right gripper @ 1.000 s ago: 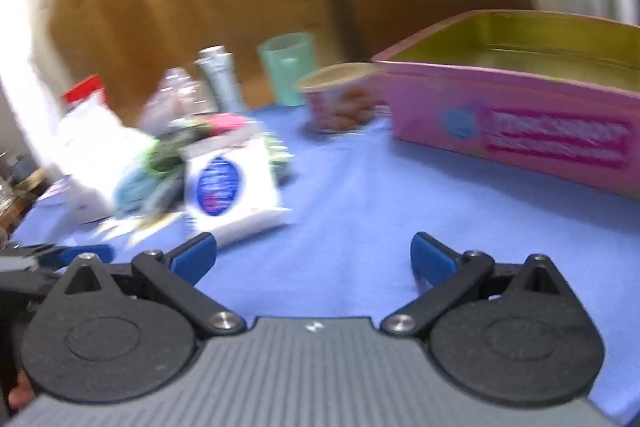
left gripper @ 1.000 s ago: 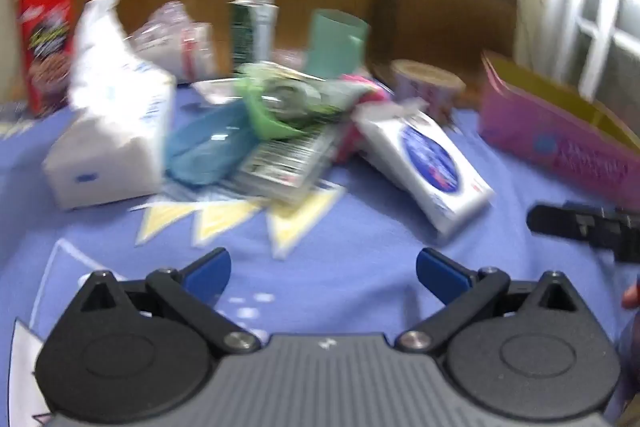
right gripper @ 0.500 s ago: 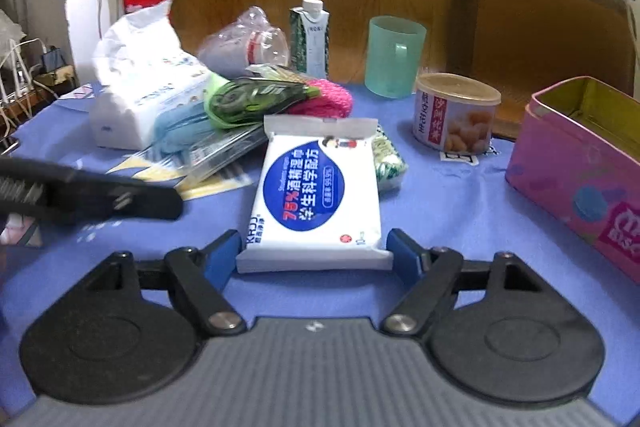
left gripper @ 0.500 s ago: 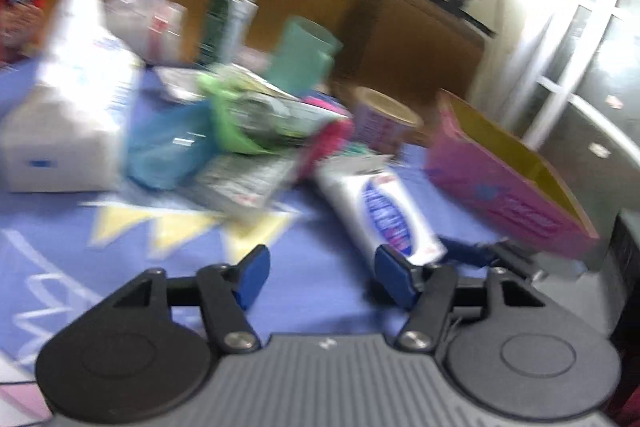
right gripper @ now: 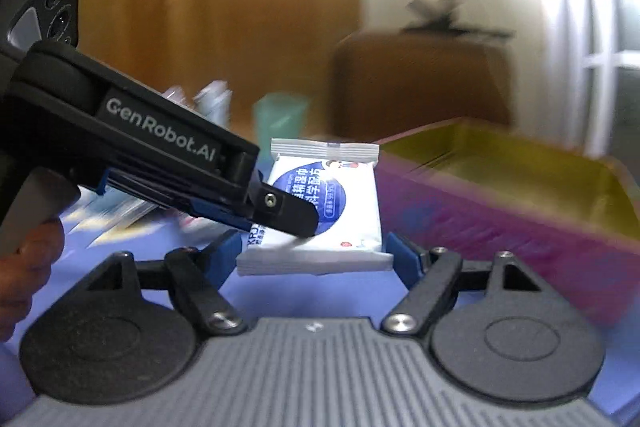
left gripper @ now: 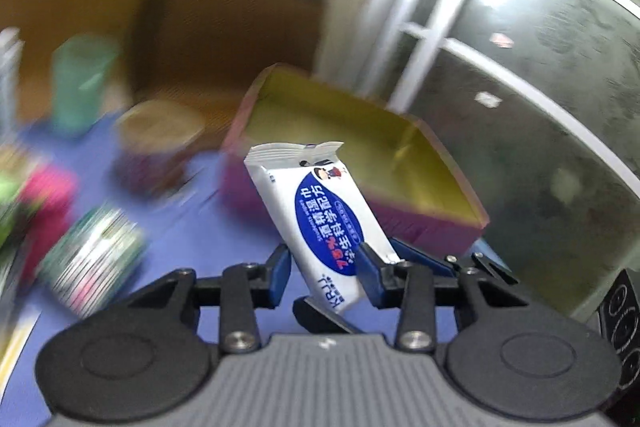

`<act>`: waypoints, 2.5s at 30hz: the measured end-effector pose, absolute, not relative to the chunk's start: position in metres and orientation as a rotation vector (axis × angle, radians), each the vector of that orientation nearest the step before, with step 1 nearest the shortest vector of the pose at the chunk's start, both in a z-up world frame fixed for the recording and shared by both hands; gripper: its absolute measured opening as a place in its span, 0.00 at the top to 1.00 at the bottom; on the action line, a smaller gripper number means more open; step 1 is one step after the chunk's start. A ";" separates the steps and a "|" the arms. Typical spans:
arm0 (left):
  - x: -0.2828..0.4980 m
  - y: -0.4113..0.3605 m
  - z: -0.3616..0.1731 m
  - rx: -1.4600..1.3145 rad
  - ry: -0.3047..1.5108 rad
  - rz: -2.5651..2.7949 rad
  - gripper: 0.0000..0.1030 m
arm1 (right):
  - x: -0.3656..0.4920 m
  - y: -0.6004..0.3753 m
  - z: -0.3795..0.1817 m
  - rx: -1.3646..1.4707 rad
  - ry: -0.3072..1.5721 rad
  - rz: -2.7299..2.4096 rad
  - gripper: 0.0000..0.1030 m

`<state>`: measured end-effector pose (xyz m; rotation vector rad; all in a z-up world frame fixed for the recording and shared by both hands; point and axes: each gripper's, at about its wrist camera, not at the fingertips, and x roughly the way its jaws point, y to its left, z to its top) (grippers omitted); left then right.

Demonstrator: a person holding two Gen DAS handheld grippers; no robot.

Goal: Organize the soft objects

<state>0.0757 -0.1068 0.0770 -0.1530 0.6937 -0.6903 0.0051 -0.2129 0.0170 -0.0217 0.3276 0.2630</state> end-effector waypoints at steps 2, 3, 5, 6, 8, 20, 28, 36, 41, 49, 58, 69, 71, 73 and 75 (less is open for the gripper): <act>0.092 -0.138 0.089 -0.136 0.666 -0.724 0.60 | 0.015 -0.236 0.026 -0.005 0.291 0.191 0.21; 0.094 -0.154 0.091 -0.126 0.651 -0.731 0.52 | 0.022 -0.246 0.030 0.004 0.277 0.159 0.21; 0.101 -0.175 0.094 -0.084 0.605 -0.687 0.48 | 0.041 -0.264 0.036 -0.007 0.250 0.081 0.20; 0.103 -0.182 0.091 -0.054 0.593 -0.648 0.48 | 0.053 -0.269 0.034 -0.029 0.251 0.045 0.20; 0.096 -0.174 0.086 -0.058 0.589 -0.622 0.48 | 0.078 -0.280 0.025 -0.065 0.284 -0.044 0.18; 0.057 -0.030 0.037 -0.138 0.613 -0.367 0.33 | 0.112 -0.301 0.016 -0.382 0.049 -0.266 0.00; 0.039 0.038 0.014 -0.242 0.621 -0.282 0.29 | 0.091 -0.283 -0.002 -0.578 0.127 -0.274 0.01; 0.029 0.078 0.008 -0.305 0.608 -0.239 0.28 | 0.051 -0.265 -0.002 -0.549 0.061 -0.211 0.01; 0.025 0.100 0.009 -0.294 0.572 -0.198 0.26 | 0.051 -0.284 -0.001 -0.541 0.087 -0.142 0.01; 0.024 0.128 0.003 -0.405 0.526 -0.127 0.26 | 0.026 -0.202 0.047 -0.377 0.033 0.184 0.00; 0.021 0.150 -0.002 -0.518 0.503 -0.080 0.26 | 0.096 -0.054 0.025 -0.559 0.287 0.664 0.26; 0.025 0.150 -0.004 -0.527 0.522 -0.106 0.26 | 0.055 -0.081 0.026 -0.456 0.517 0.739 0.96; 0.025 0.150 -0.004 -0.525 0.528 -0.106 0.26 | 0.039 -0.094 0.012 -0.383 0.597 0.755 0.96; 0.025 0.149 -0.004 -0.520 0.531 -0.118 0.26 | 0.015 -0.105 0.005 -0.345 0.588 0.765 0.94; 0.025 0.149 -0.003 -0.513 0.528 -0.126 0.26 | 0.007 -0.109 0.005 -0.334 0.574 0.766 0.91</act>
